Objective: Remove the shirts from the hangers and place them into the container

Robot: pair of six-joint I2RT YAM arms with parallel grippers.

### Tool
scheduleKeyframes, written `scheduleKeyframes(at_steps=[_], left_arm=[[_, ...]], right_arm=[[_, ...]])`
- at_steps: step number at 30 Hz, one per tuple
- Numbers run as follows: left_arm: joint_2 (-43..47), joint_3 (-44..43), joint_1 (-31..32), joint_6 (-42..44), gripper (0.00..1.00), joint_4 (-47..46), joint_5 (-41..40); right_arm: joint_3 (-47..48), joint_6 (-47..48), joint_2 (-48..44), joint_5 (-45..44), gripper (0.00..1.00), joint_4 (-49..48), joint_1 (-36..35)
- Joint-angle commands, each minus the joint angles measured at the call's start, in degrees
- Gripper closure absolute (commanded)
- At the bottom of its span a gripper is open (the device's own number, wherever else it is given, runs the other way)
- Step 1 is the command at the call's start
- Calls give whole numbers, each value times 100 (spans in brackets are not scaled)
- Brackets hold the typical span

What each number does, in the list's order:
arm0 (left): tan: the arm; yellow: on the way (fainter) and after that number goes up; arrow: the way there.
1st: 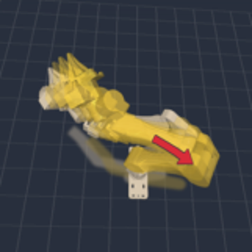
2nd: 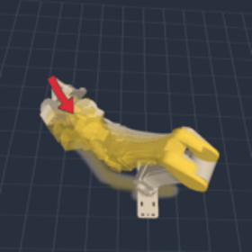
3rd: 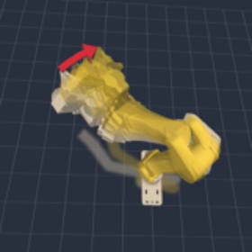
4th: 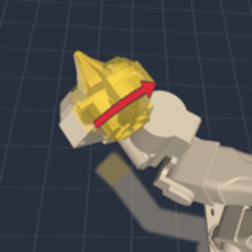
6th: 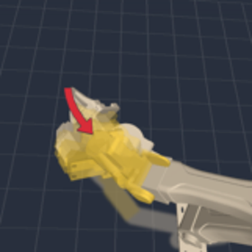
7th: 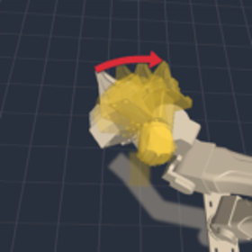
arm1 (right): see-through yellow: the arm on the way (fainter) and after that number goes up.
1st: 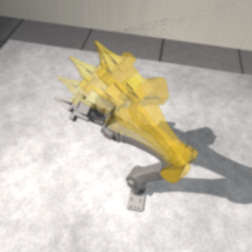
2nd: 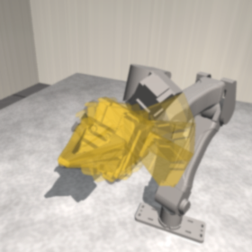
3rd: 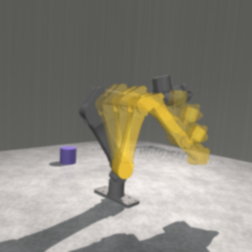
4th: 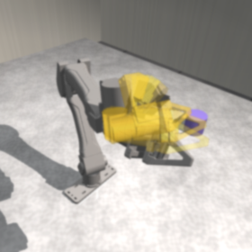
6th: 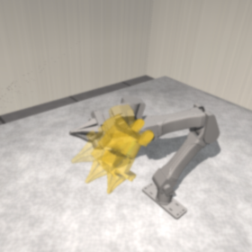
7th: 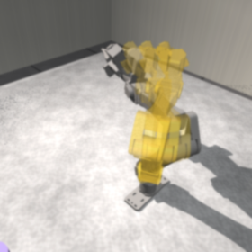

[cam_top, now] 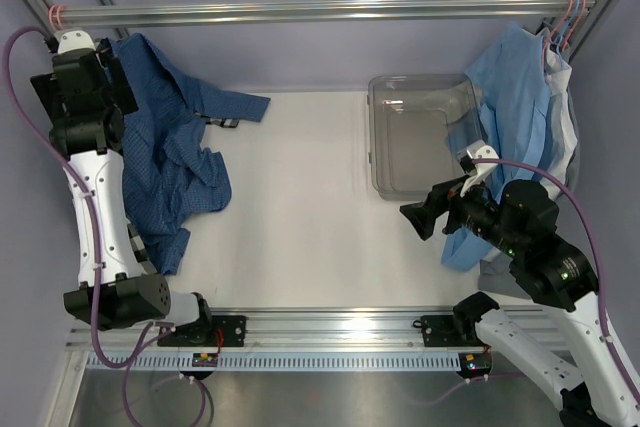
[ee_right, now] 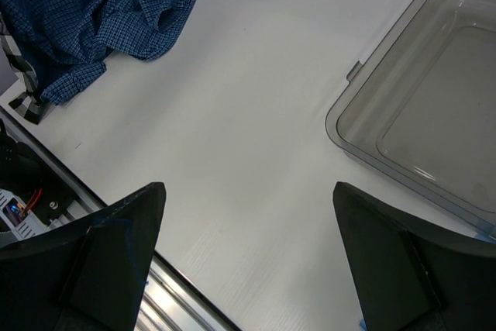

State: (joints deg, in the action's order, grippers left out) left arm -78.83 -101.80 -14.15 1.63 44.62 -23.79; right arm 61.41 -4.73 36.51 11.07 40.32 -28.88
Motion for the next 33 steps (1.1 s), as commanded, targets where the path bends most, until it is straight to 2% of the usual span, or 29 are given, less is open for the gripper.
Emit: scheduleKeyframes(at_steps=[1,12,19,26,30,33], left_arm=[[-176,195,-44,250,1,-322,-205],[-520,265,-149,312,1,-410,59],[-537,275,-132,58,5,-165,1532],[-458,266,-123,-101,9,-85,2106],[-563,108,-105,-136,25,-59,2747],[-546,55,0,-347,32,-76,3099]], right_arm=[[3,104,31,-123,0,-200,-82],[-50,148,5,-219,1,-191,-126],[-94,201,-4,-377,1,-191,-179],[-155,218,-21,-448,1,-226,-223],[-129,227,-13,-465,1,-226,-223],[-103,245,5,-465,1,-226,-223]])
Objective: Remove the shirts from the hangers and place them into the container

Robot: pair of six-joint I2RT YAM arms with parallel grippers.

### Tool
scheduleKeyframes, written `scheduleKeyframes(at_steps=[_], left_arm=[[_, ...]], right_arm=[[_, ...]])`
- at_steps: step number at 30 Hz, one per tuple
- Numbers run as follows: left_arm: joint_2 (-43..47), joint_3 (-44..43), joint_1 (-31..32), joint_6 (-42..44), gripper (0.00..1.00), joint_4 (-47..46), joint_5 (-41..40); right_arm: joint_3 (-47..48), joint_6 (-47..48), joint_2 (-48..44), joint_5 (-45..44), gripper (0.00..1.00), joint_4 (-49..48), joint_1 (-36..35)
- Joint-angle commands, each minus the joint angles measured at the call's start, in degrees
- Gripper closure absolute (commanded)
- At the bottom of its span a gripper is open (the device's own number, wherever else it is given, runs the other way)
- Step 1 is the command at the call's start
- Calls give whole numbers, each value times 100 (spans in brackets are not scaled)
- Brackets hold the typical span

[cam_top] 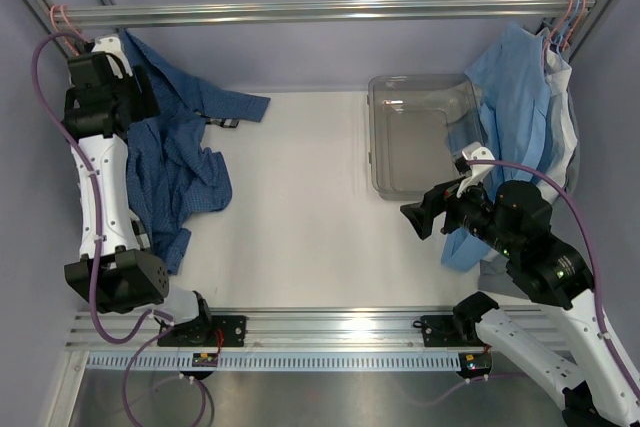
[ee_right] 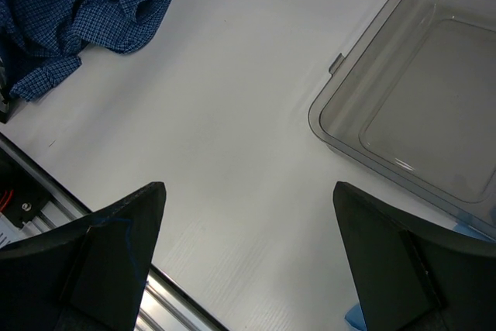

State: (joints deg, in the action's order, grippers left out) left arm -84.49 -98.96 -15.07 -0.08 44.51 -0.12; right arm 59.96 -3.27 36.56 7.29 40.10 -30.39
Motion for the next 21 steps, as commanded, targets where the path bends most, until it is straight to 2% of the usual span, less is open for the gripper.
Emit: scheduleKeyframes(at_steps=[1,3,6,7,8,11,12,14,15,21], left_arm=[[55,-229,118,-203,35,-74,741],[125,-151,127,-256,38,-170,698],[257,34,118,-274,51,-311,356],[275,60,118,-282,57,-338,163],[292,96,118,-308,67,-355,83],[293,140,127,-361,79,-382,-137],[301,105,127,-388,89,-373,-137],[363,61,127,-423,97,-356,-190],[450,43,127,-440,100,-338,-225],[986,-89,118,-502,100,-443,-331]], right_arm=[[50,107,18,-87,0,-204,-72],[68,107,27,-87,1,-222,-72],[77,107,36,-70,1,-230,-72],[85,107,36,-70,1,-239,-63],[112,107,45,-70,1,-239,-63],[173,125,71,-35,1,-230,-72],[191,125,80,-26,1,-222,-72],[243,116,97,27,1,-213,-72],[261,116,106,36,1,-213,-72],[446,168,168,45,1,-108,-72]])
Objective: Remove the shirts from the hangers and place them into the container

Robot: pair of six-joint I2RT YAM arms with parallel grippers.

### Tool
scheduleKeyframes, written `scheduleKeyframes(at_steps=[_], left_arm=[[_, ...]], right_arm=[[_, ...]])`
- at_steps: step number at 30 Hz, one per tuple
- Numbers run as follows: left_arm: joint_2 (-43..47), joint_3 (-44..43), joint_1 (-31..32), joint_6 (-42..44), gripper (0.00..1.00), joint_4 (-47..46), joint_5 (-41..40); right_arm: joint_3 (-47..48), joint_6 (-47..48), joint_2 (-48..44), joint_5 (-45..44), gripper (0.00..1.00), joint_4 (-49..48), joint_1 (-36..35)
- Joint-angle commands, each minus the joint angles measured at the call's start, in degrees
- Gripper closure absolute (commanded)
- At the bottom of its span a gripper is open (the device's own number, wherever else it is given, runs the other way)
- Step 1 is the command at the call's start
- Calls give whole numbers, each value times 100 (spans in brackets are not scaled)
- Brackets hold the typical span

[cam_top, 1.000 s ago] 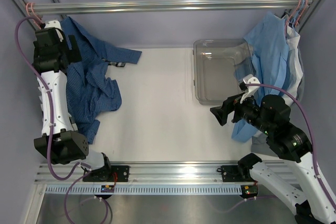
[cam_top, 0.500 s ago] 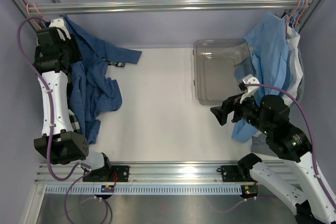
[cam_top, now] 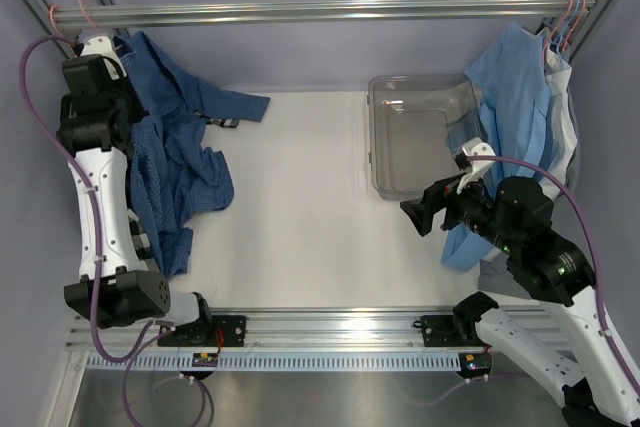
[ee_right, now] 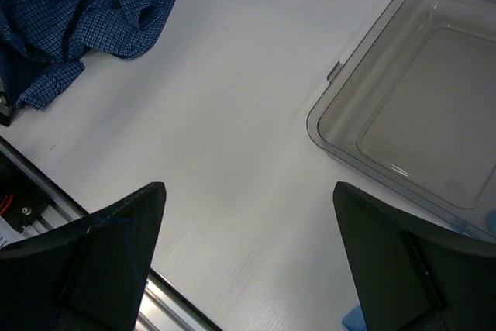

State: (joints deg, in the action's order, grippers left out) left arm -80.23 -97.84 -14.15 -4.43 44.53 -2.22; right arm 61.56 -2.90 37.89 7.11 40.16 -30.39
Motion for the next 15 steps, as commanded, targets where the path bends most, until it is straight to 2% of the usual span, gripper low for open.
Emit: scheduleKeyframes(at_steps=[1,7,12,15], left_arm=[[709,-226,27,-76,100,-463,-60],[1096,-376,27,-234,100,-490,186],[1483,45,35,-269,100,-630,529],[1588,160,35,-584,100,-368,985]], right_arm=[[312,131,34,36,1,-105,-63],[462,105,69,-78,1,9,-63],[480,35,96,-193,1,88,-63],[550,8,157,-149,1,211,-63]])
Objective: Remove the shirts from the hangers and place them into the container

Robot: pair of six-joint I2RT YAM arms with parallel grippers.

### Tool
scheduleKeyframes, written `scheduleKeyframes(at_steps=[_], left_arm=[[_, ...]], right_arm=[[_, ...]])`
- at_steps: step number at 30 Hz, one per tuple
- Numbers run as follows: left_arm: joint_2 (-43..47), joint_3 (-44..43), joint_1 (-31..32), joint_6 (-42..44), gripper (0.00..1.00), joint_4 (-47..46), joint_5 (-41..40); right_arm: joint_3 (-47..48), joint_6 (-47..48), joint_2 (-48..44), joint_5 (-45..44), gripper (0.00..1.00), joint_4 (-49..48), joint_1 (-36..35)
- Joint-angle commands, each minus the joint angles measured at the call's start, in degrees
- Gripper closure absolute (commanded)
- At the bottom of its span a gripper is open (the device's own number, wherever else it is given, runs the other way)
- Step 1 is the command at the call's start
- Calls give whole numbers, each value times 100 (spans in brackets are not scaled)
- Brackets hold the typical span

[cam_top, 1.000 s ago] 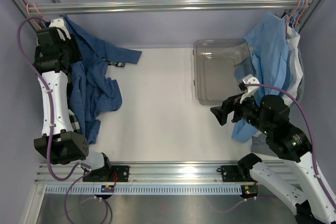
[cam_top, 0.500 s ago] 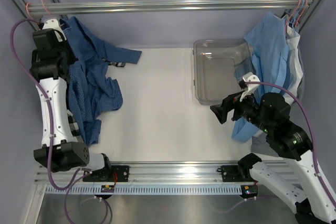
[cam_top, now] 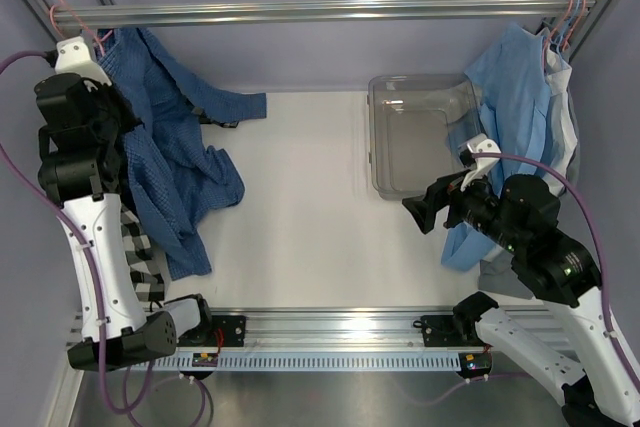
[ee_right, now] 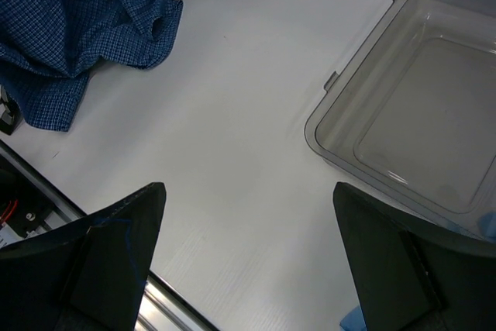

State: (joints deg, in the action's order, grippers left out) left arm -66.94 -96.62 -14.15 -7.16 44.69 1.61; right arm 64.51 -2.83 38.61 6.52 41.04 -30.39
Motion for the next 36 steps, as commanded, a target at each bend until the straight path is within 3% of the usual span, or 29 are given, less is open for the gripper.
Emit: scheduleKeyframes(at_steps=[1,6,10,14,21,28,33,36], left_arm=[[330,273,27,-487,100,-260,909],[1076,1723,35,-646,100,-425,1849],[1770,2524,438,-445,100,-242,2115],[2263,2709,931,47,100,119,2344],[2458,2394,1545,294,100,50,3485],[1649,1612,2609,119,100,-240,3110],[1271,1681,3443,-5,100,-681,2531],[1367,2084,3551,109,100,-847,2231]], right_arm=[[325,-7,155,-168,1,176,-72],[597,-121,392,-362,1,370,-72],[817,-296,664,-12,0,405,-63],[1124,-543,1121,217,1,396,-72],[2266,-333,2290,455,1,177,-107],[4067,116,3722,-54,1,45,-1011],[4552,98,4224,-475,0,-456,-1732],[4623,-6,4427,-626,2,-833,-1961]])
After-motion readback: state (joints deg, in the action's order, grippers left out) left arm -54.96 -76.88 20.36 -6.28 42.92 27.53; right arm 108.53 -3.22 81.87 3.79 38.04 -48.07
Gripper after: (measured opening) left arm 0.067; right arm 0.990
